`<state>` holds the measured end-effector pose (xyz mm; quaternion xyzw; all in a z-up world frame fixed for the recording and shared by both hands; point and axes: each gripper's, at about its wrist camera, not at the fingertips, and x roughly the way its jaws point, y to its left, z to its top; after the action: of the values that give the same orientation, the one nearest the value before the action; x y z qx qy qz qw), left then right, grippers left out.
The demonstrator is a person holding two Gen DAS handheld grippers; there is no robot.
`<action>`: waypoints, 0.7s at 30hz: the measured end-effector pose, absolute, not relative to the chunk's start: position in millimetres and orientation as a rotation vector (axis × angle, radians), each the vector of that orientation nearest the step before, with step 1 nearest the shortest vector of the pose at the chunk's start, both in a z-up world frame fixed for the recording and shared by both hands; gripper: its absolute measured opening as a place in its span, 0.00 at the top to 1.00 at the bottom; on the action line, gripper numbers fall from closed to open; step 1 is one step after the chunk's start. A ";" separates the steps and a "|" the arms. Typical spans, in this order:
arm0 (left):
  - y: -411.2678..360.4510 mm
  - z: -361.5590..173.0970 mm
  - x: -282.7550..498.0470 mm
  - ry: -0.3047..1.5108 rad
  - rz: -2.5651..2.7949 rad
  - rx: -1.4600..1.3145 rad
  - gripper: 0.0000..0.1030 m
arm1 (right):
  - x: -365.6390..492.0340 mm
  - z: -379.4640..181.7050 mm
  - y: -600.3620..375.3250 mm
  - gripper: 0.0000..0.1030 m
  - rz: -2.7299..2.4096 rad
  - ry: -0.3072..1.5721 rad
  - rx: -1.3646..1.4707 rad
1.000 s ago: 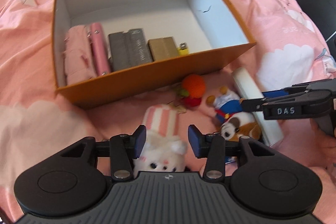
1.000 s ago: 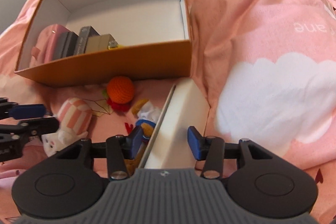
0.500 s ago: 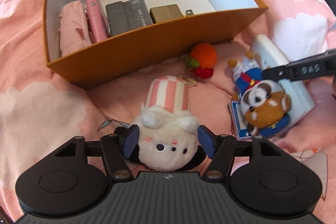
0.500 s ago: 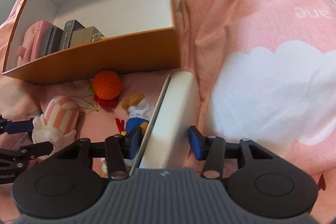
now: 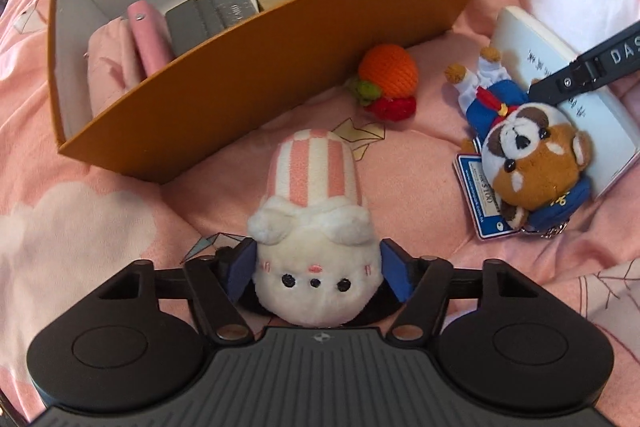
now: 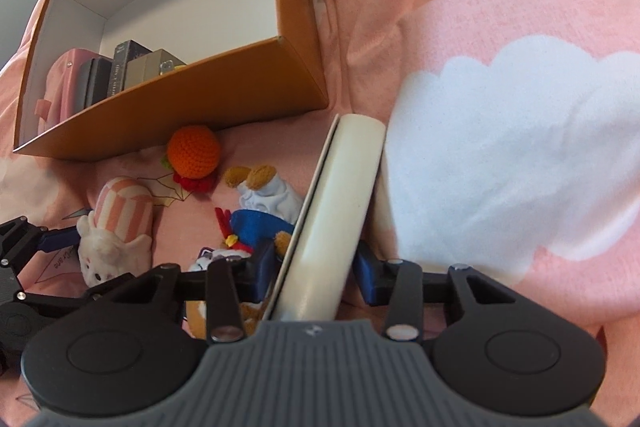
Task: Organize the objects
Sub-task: 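Lift the plush bunny and power bank toward the orange box with both tools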
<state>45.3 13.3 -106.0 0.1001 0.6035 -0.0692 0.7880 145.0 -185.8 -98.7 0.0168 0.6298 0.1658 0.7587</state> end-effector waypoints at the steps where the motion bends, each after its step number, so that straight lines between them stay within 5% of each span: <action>1: 15.3 -105.3 44.5 1.299 -0.147 0.203 0.30 | 145.0 -97.4 -186.5 0.60 0.365 1.370 0.035; 11: 42.0 -93.0 42.9 1.271 -0.137 0.030 0.40 | 131.0 -62.9 -195.6 0.62 0.387 1.282 0.001; 21: 50.7 -50.9 34.0 1.151 -0.216 -0.125 0.41 | 139.8 -34.7 -191.7 0.68 0.435 1.231 -0.082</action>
<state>34.0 50.7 -50.9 -0.0590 0.5426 -0.1019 0.8317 139.8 -191.7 -34.7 -0.0379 0.5727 0.2021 0.7936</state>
